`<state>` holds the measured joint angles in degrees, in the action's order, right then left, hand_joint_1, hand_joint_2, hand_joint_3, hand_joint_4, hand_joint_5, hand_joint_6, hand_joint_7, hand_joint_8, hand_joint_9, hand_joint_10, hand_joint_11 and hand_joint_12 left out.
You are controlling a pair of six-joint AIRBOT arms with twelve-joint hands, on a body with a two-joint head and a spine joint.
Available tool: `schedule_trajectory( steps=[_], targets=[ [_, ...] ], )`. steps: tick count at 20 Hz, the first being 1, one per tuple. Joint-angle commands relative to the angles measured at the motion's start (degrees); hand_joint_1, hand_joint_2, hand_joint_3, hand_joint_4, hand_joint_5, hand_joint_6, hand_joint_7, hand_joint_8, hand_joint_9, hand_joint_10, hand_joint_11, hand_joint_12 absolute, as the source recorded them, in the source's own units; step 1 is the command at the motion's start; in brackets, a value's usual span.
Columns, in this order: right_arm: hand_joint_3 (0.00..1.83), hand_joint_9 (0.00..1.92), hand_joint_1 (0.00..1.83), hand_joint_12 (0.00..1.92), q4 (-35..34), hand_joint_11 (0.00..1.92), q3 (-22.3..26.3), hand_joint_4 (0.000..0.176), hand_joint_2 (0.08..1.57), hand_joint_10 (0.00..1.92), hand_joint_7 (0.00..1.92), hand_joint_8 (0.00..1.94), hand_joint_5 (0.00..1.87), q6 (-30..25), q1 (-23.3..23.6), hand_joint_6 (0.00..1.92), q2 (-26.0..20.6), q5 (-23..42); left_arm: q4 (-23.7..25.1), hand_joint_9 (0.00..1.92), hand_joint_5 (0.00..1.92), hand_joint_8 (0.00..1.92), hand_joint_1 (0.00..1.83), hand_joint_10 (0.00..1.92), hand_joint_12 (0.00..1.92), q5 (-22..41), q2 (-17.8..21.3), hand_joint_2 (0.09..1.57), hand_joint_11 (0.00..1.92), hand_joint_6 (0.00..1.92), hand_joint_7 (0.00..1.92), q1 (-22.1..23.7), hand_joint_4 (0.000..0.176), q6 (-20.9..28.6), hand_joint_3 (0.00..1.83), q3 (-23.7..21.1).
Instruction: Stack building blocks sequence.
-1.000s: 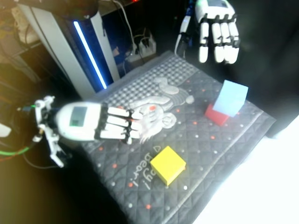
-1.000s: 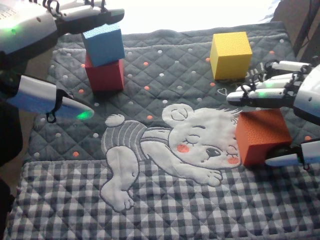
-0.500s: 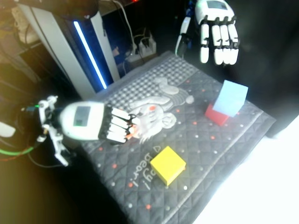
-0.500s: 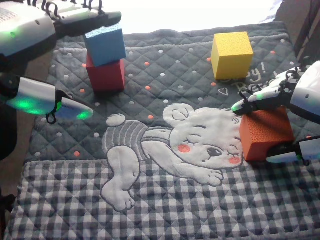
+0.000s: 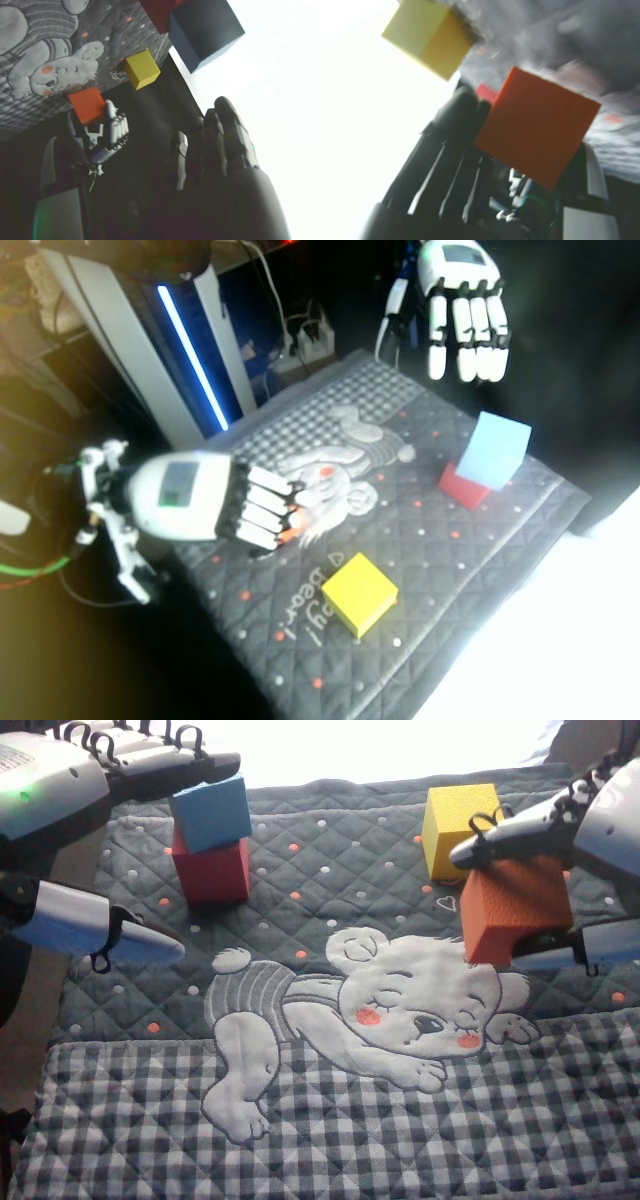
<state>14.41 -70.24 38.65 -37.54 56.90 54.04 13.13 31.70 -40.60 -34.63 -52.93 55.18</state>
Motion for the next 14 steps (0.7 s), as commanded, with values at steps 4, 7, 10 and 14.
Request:
schedule_trajectory(
  steps=[4, 7, 10, 14],
  targets=[
    [0.0, 1.23, 1.3, 1.55, -1.75, 1.05, -1.75, 0.0, 1.04, 0.97, 1.21, 0.83, 1.13, 2.74, 6.02, 0.52, -0.07, 7.55, -1.41, 0.12, 0.11, 0.0, 0.77, 0.0, 0.63, 6.82, -0.32, 0.9, 0.0, 0.0, 0.14, 0.43, 0.127, -0.09, 0.0, 0.18],
    [0.0, 1.13, 1.27, 1.66, -2.67, 1.01, -4.26, 0.0, 1.1, 1.19, 1.1, 1.03, 0.96, 2.99, 10.18, 0.78, 0.31, 7.48, -1.41, 0.11, 0.09, 0.0, 0.79, 0.0, 0.57, 6.74, -0.58, 0.89, 0.0, 0.0, 0.14, 0.3, 0.152, -0.09, 0.0, 0.3],
    [0.0, 0.92, 1.34, 1.63, -5.21, 0.73, -7.0, 0.0, 1.13, 1.23, 0.93, 1.12, 0.59, 3.01, 12.17, 0.2, 2.01, 6.75, -1.41, 0.12, 0.1, 0.0, 0.78, 0.0, 0.6, 6.38, -0.97, 0.88, 0.0, 0.0, 0.15, 0.26, 0.159, -0.1, 0.0, 0.52],
    [0.01, 0.95, 1.26, 1.69, -6.99, 0.73, -10.37, 0.0, 1.16, 1.26, 0.97, 1.19, 0.73, 5.74, 15.81, 0.85, 5.12, 1.23, -1.41, 0.14, 0.11, 0.0, 0.78, 0.0, 0.7, 6.3, -1.3, 0.88, 0.0, 0.0, 0.16, 0.23, 0.155, -0.11, 0.0, 0.71]
  ],
)
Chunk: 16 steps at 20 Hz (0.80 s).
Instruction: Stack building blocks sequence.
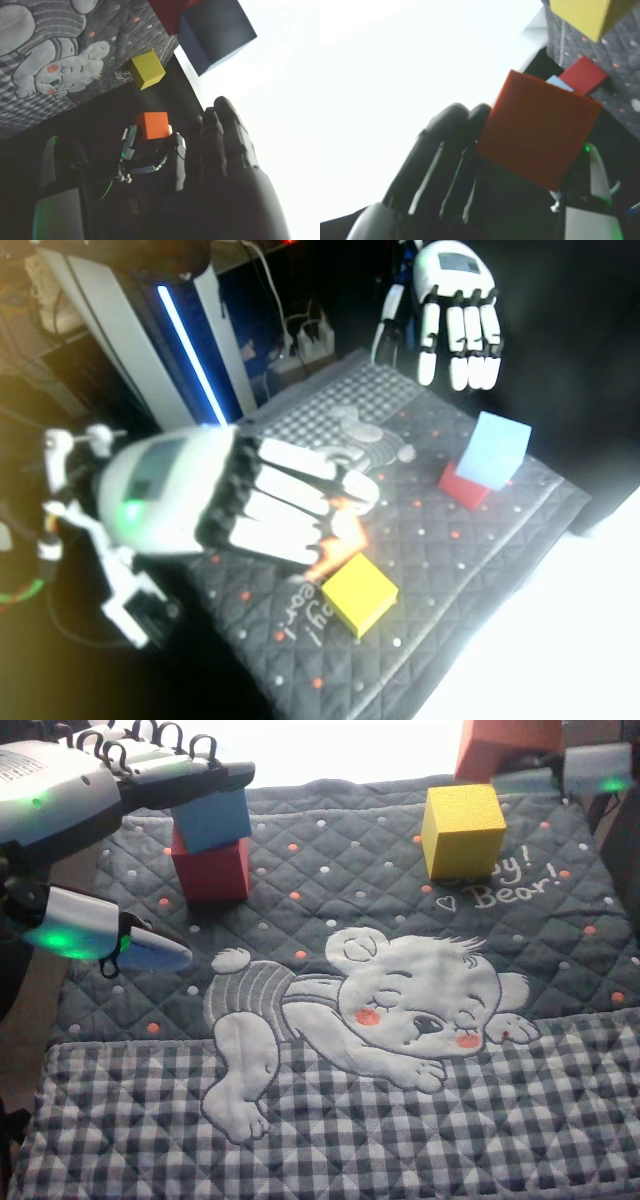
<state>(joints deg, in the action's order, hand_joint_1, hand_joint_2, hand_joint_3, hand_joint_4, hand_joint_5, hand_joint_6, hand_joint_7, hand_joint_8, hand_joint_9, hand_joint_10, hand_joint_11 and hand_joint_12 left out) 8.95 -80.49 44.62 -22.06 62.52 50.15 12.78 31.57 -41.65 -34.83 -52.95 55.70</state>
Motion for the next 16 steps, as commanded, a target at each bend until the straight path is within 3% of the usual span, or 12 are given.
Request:
schedule_trajectory(
  steps=[1, 3, 4, 5, 6, 7, 9, 11, 12, 16],
  targets=[
    [0.0, 1.0, 1.27, 1.7, -1.58, 0.82, -0.63, 0.0, 1.13, 1.25, 1.01, 1.17, 0.91, 1.71, 1.37, 0.8, 0.38, 2.87, -1.05, 0.13, 0.11, 0.0, 0.78, 0.0, 0.7, 6.41, -0.41, 0.88, 0.0, 0.0, 0.16, 0.42, 0.154, -0.1, 0.0, 0.29],
    [0.0, 1.09, 1.26, 1.56, -1.64, 0.9, -2.38, 0.0, 1.07, 1.01, 1.03, 1.04, 1.18, 2.82, 2.45, 0.56, 2.44, -0.52, -1.02, 0.13, 0.1, 0.0, 0.75, 0.0, 0.67, 6.28, -0.87, 0.89, 0.0, 0.0, 0.14, 0.43, 0.158, -0.1, 0.0, 0.56],
    [0.0, 1.12, 1.26, 1.56, -1.82, 0.92, -3.2, 0.0, 1.06, 0.99, 1.06, 0.99, 1.18, 2.82, 2.63, 0.56, 3.17, -1.55, -1.02, 0.12, 0.1, 0.0, 0.74, 0.0, 0.67, 6.27, -1.03, 0.9, 0.0, 0.0, 0.14, 0.43, 0.157, -0.1, 0.0, 0.63],
    [0.0, 1.04, 1.25, 1.6, -2.14, 0.81, -4.01, 0.0, 1.07, 0.98, 1.03, 1.01, 1.19, 2.82, 2.82, 0.57, 3.89, -2.52, -1.01, 0.13, 0.1, 0.0, 0.75, 0.0, 0.66, 6.24, -1.06, 0.89, 0.0, 0.0, 0.15, 0.43, 0.157, -0.1, 0.0, 0.64],
    [0.0, 1.03, 1.26, 1.61, -2.45, 0.83, -4.72, 0.0, 1.07, 1.02, 1.02, 1.05, 1.21, 2.82, 3.04, 0.51, 4.44, -3.44, -0.99, 0.13, 0.11, 0.0, 0.76, 0.0, 0.66, 6.19, -1.06, 0.89, 0.0, 0.01, 0.15, 0.44, 0.147, -0.1, 0.0, 0.63],
    [0.0, 1.09, 1.25, 1.44, -2.88, 0.98, -5.46, 0.001, 1.05, 0.96, 1.07, 0.92, 1.19, 2.82, 3.23, 0.61, 4.97, -4.46, -0.99, 0.13, 0.12, 0.01, 0.76, 0.0, 0.66, 6.17, -1.06, 0.89, 0.0, 0.01, 0.16, 0.45, 0.133, -0.1, 0.0, 0.64],
    [0.0, 1.2, 1.26, 1.25, -3.92, 1.07, -6.78, 0.0, 1.05, 0.81, 1.06, 0.82, 1.19, 2.82, 3.27, 0.69, 5.83, -6.08, -0.99, 0.14, 0.12, 0.0, 0.77, 0.01, 0.66, 6.2, -1.09, 0.88, 0.0, 0.01, 0.16, 0.49, 0.134, -0.1, 0.0, 0.64],
    [0.0, 1.3, 1.25, 1.11, -4.65, 1.12, -7.76, 0.021, 1.05, 0.64, 1.1, 0.8, 1.14, 2.82, 3.27, 0.72, 6.4, -7.55, -0.99, 0.14, 0.12, 0.0, 0.74, 0.0, 0.72, 6.21, -1.18, 0.88, 0.0, 0.0, 0.16, 0.49, 0.136, -0.1, 0.0, 0.64],
    [0.0, 1.19, 1.37, 1.04, -4.82, 1.16, -8.18, 0.0, 1.06, 0.86, 1.04, 0.74, 1.08, 2.82, 3.27, 0.75, 6.67, -8.31, -0.99, 0.14, 0.12, 0.0, 0.74, 0.0, 0.73, 6.19, -1.2, 0.88, 0.0, 0.0, 0.15, 0.49, 0.135, -0.1, 0.0, 0.64],
    [0.0, 1.12, 1.39, 0.94, -5.74, 1.15, -8.87, 0.0, 1.06, 1.02, 0.98, 0.8, 1.08, 2.65, 3.03, 0.74, 7.42, -9.55, -1.0, 0.13, 0.1, 0.0, 0.72, 0.0, 0.65, 6.2, -1.2, 0.9, 0.0, 0.0, 0.13, 0.5, 0.142, -0.08, 0.0, 0.63]
  ],
)
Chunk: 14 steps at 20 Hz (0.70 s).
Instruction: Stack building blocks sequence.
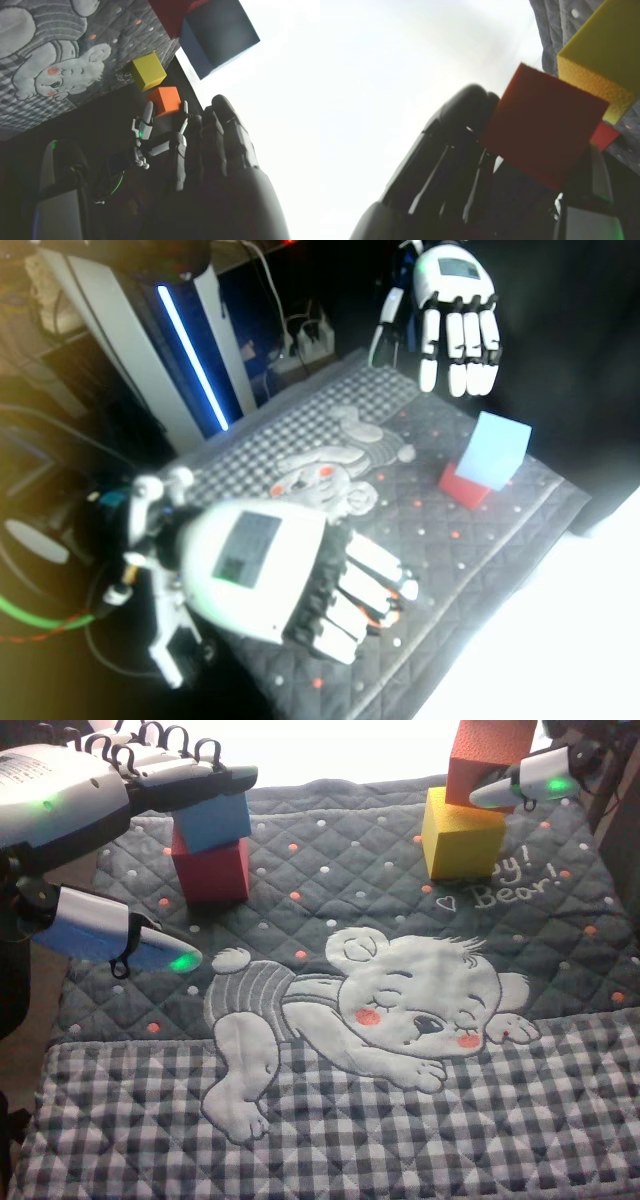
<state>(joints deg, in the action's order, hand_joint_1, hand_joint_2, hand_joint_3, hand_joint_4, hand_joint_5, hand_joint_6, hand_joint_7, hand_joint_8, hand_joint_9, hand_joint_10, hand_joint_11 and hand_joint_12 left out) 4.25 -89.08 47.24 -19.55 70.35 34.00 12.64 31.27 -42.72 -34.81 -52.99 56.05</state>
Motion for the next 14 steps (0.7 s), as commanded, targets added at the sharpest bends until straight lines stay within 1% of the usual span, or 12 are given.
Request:
schedule_trajectory(
  steps=[1, 2, 5, 6, 7, 8, 9, 10, 11, 12, 13, 14],
  targets=[
    [0.0, 1.12, 1.39, 0.92, -1.04, 1.11, -0.24, 0.0, 1.06, 1.02, 0.97, 0.84, 1.09, -0.24, 0.33, 0.7, -0.33, 6.61, -0.86, 0.13, 0.1, 0.0, 0.73, 0.0, 0.65, 6.49, -0.13, 0.9, 0.0, 0.0, 0.13, 0.47, 0.137, -0.04, 0.0, 0.28],
    [0.0, 1.09, 1.39, 0.87, -1.03, 1.06, -0.09, 0.0, 1.07, 1.04, 0.96, 0.83, 1.09, -0.3, 0.27, 0.73, -0.26, 6.62, -0.87, 0.13, 0.1, 0.0, 0.77, 0.0, 0.69, 6.4, -0.16, 0.89, 0.0, 0.0, 0.14, 0.47, 0.146, -0.04, 0.0, 0.28],
    [0.0, 1.06, 1.38, 0.85, -1.03, 1.05, 0.18, 0.0, 1.07, 1.06, 0.96, 0.85, 1.09, -0.31, 0.28, 0.74, -0.05, 6.63, -0.87, 0.13, 0.11, 0.0, 0.79, 0.0, 0.69, 6.34, -0.23, 0.89, 0.0, 0.0, 0.13, 0.47, 0.148, -0.04, 0.0, 0.29],
    [0.0, 1.06, 1.38, 0.83, -1.04, 1.07, 0.25, 0.0, 1.07, 1.04, 0.96, 0.84, 1.09, -0.31, 0.28, 0.77, 0.04, 6.64, -0.87, 0.13, 0.1, 0.0, 0.78, 0.0, 0.69, 6.34, -0.31, 0.9, 0.0, 0.0, 0.13, 0.47, 0.143, -0.04, 0.0, 0.33],
    [0.0, 1.08, 1.39, 0.85, -1.04, 1.08, 0.27, 0.0, 1.07, 1.02, 0.99, 0.79, 1.09, -0.31, 0.28, 0.76, 0.24, 6.64, -0.87, 0.14, 0.11, 0.0, 0.74, 0.01, 0.7, 6.34, -0.34, 0.89, 0.0, 0.0, 0.14, 0.47, 0.133, -0.04, 0.0, 0.36],
    [0.0, 1.08, 1.39, 0.96, -1.04, 1.09, 0.27, 0.0, 1.07, 1.06, 1.0, 0.78, 1.07, -0.31, 0.22, 0.77, 0.43, 6.64, -0.87, 0.13, 0.11, 0.0, 0.75, 0.0, 0.69, 6.34, -0.34, 0.89, 0.0, 0.0, 0.13, 0.47, 0.138, -0.04, 0.0, 0.36],
    [0.0, 1.15, 1.28, 1.01, -1.04, 1.07, 0.27, 0.0, 1.07, 0.78, 1.04, 0.83, 1.12, -0.31, 0.08, 0.77, 0.6, 6.62, -0.87, 0.13, 0.1, 0.0, 0.75, 0.0, 0.67, 6.34, -0.34, 0.9, 0.0, 0.0, 0.12, 0.48, 0.147, -0.04, 0.0, 0.36],
    [0.0, 1.15, 1.28, 1.01, -1.05, 1.07, 0.26, 0.0, 1.07, 0.78, 1.04, 0.83, 1.12, -0.37, -0.14, 0.77, 0.71, 6.62, -0.86, 0.13, 0.1, 0.0, 0.75, 0.0, 0.67, 6.35, -0.34, 0.9, 0.0, 0.0, 0.12, 0.49, 0.147, -0.04, 0.0, 0.36],
    [0.0, 1.21, 1.25, 1.07, -1.06, 1.02, 0.26, 0.006, 1.07, 0.67, 1.06, 0.84, 1.13, -0.4, -0.3, 0.75, 0.8, 6.62, -0.86, 0.14, 0.08, 0.0, 0.72, 0.0, 0.7, 6.35, -0.34, 0.9, 0.0, 0.0, 0.13, 0.5, 0.169, -0.04, 0.0, 0.36],
    [0.0, 1.31, 1.25, 1.01, -1.09, 1.0, 0.26, 0.014, 1.06, 0.51, 1.07, 0.82, 1.14, -0.42, -0.56, 0.75, 1.07, 6.61, -0.86, 0.13, 0.1, 0.0, 0.74, 0.0, 0.7, 6.35, -0.34, 0.89, 0.0, 0.01, 0.12, 0.53, 0.169, -0.04, 0.0, 0.36],
    [0.0, 1.31, 1.25, 1.01, -1.11, 1.0, 0.26, 0.014, 1.06, 0.51, 1.07, 0.82, 1.14, -0.42, -0.6, 0.75, 1.12, 6.61, -0.86, 0.13, 0.1, 0.0, 0.74, 0.0, 0.7, 6.35, -0.34, 0.89, 0.0, 0.01, 0.12, 0.54, 0.169, -0.04, 0.0, 0.36],
    [0.0, 1.35, 1.25, 1.0, -1.11, 0.99, 0.28, 0.024, 1.06, 0.45, 1.08, 0.8, 1.14, -0.45, -0.73, 0.74, 1.24, 6.61, -0.86, 0.14, 0.1, 0.0, 0.73, 0.0, 0.73, 6.37, -0.35, 0.89, 0.0, 0.0, 0.12, 0.54, 0.175, -0.04, 0.0, 0.36]
  ],
)
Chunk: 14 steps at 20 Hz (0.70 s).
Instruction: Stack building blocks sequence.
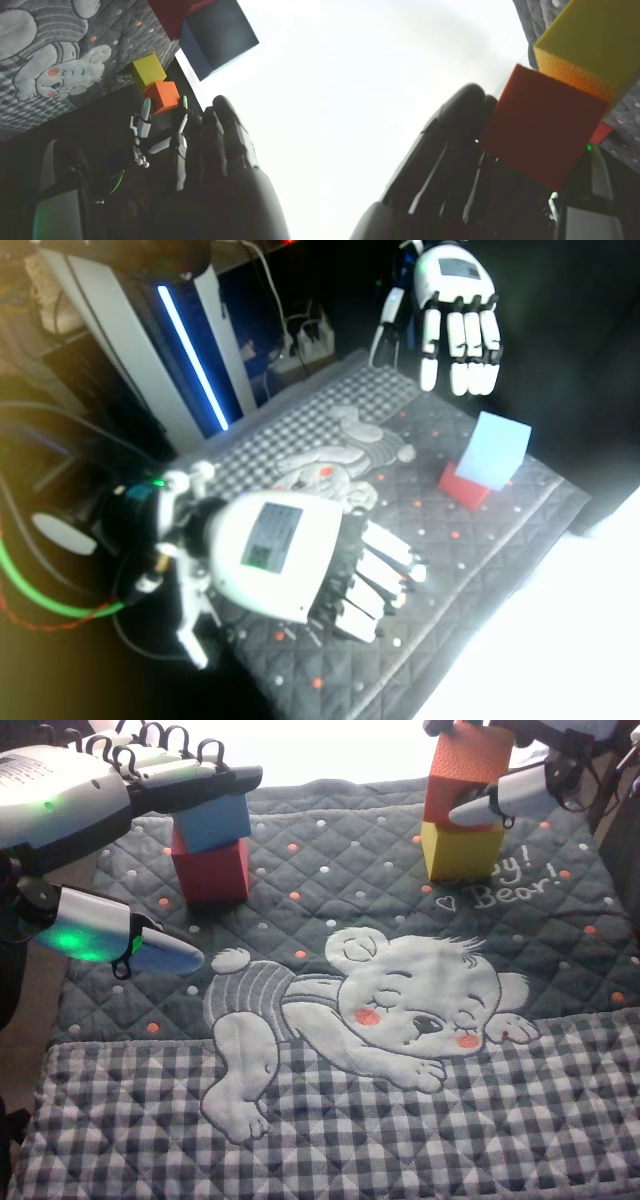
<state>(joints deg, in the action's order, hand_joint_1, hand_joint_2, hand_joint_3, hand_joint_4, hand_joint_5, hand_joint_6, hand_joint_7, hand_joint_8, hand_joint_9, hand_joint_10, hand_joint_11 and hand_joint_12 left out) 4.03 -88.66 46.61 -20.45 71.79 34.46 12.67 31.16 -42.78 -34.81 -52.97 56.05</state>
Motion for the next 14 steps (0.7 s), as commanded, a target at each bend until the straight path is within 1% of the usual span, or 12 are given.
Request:
schedule_trajectory(
  steps=[1, 2, 3, 4, 5, 6, 8, 10, 11, 12, 13, 14],
  targets=[
    [0.0, 1.35, 1.23, 0.95, -0.89, 0.98, -0.11, 0.029, 1.09, 0.36, 1.04, 0.87, 1.04, 0.17, -0.02, 0.91, -0.17, 6.16, -0.89, 0.14, 0.1, 0.0, 0.73, 0.0, 0.74, 6.5, -0.28, 0.89, 0.0, 0.0, 0.13, 0.54, 0.17, -0.06, 0.0, 0.36],
    [0.0, 1.17, 1.35, 0.88, -0.89, 0.96, -0.1, 0.0, 1.09, 0.85, 1.02, 0.87, 0.89, 0.17, -0.27, 0.98, -0.18, 6.16, -0.89, 0.14, 0.1, 0.0, 0.73, 0.0, 0.71, 6.53, -0.29, 0.9, 0.0, 0.0, 0.12, 0.54, 0.164, -0.06, 0.0, 0.34],
    [0.0, 1.17, 1.35, 0.88, -0.89, 0.96, -0.1, 0.0, 1.09, 0.85, 1.02, 0.87, 0.89, 0.17, -0.4, 0.98, -0.2, 6.16, -0.89, 0.14, 0.1, 0.0, 0.73, 0.0, 0.71, 6.54, -0.29, 0.9, 0.0, 0.0, 0.12, 0.54, 0.164, -0.06, 0.0, 0.34],
    [0.0, 1.01, 1.26, 0.82, -0.89, 0.93, -0.11, 0.0, 1.13, 0.53, 1.03, 1.0, 0.82, 0.17, -0.59, 1.1, -0.22, 6.15, -0.89, 0.14, 0.09, 0.0, 0.73, 0.0, 0.71, 6.53, -0.29, 0.9, 0.0, 0.0, 0.12, 0.54, 0.17, -0.06, 0.0, 0.34],
    [0.0, 0.87, 1.22, 0.67, -0.89, 0.72, -0.11, 0.0, 1.06, 0.13, 0.88, 0.46, 0.71, 0.17, -0.72, 0.15, -0.22, 6.15, -0.89, 0.14, 0.1, 0.0, 0.73, 0.0, 0.74, 6.51, -0.29, 0.9, 0.0, 0.0, 0.12, 0.53, 0.166, -0.05, 0.0, 0.34],
    [0.0, 0.71, 1.1, 0.62, -0.89, 0.62, -0.11, 0.0, 1.03, 0.03, 0.66, 0.14, 0.62, 0.17, -0.8, 0.04, -0.22, 6.15, -0.89, 0.14, 0.1, 0.0, 0.73, 0.0, 0.76, 6.51, -0.29, 0.89, 0.0, 0.0, 0.12, 0.53, 0.167, -0.05, 0.0, 0.33],
    [0.0, 0.59, 1.02, 0.67, -0.89, 0.48, -0.11, 0.0, 0.98, 0.0, 0.53, 0.01, 0.45, 0.14, -0.87, 0.0, -0.23, 6.14, -0.9, 0.14, 0.1, 0.0, 0.74, 0.0, 0.77, 6.52, -0.31, 0.89, 0.0, 0.0, 0.12, 0.53, 0.168, -0.03, 0.0, 0.33],
    [0.0, 0.4, 0.92, 1.05, -0.88, 0.08, -0.11, 0.069, 0.93, 0.0, 0.28, 0.0, 0.14, 0.11, -1.03, 0.0, -0.23, 6.14, -0.91, 0.15, 0.1, 0.0, 0.73, 0.0, 0.78, 6.54, -0.32, 0.89, 0.0, 0.0, 0.12, 0.54, 0.171, -0.03, 0.0, 0.33],
    [0.0, 0.33, 0.89, 1.02, -0.88, 0.02, -0.11, 0.091, 0.92, 0.0, 0.22, 0.0, 0.07, 0.0, -1.15, 0.0, -0.23, 6.13, -0.91, 0.14, 0.09, 0.0, 0.72, 0.0, 0.78, 6.56, -0.32, 0.89, 0.0, 0.0, 0.12, 0.54, 0.175, -0.02, 0.0, 0.33],
    [0.0, 0.22, 0.86, 0.72, -0.88, 0.0, -0.1, 0.1, 0.91, 0.02, 0.15, 0.01, 0.01, -0.13, -1.26, 0.0, -0.23, 6.13, -0.92, 0.15, 0.09, 0.0, 0.71, 0.0, 0.81, 6.57, -0.32, 0.89, 0.0, 0.0, 0.12, 0.54, 0.169, -0.02, 0.0, 0.32],
    [0.0, 0.19, 0.85, 0.58, -0.88, 0.0, -0.09, 0.105, 0.91, 0.01, 0.13, 0.01, 0.0, -0.23, -1.31, 0.0, -0.23, 6.13, -0.93, 0.15, 0.09, 0.0, 0.72, 0.0, 0.8, 6.57, -0.32, 0.89, 0.0, 0.0, 0.13, 0.53, 0.165, 0.0, 0.0, 0.32],
    [0.0, 0.17, 0.84, 0.44, -0.88, 0.0, -0.07, 0.111, 0.9, 0.01, 0.12, 0.01, 0.0, -0.4, -1.46, 0.0, -0.24, 6.13, -0.93, 0.15, 0.09, 0.0, 0.73, 0.0, 0.79, 6.56, -0.33, 0.89, 0.0, 0.0, 0.13, 0.53, 0.174, 0.02, 0.0, 0.32]
  ],
)
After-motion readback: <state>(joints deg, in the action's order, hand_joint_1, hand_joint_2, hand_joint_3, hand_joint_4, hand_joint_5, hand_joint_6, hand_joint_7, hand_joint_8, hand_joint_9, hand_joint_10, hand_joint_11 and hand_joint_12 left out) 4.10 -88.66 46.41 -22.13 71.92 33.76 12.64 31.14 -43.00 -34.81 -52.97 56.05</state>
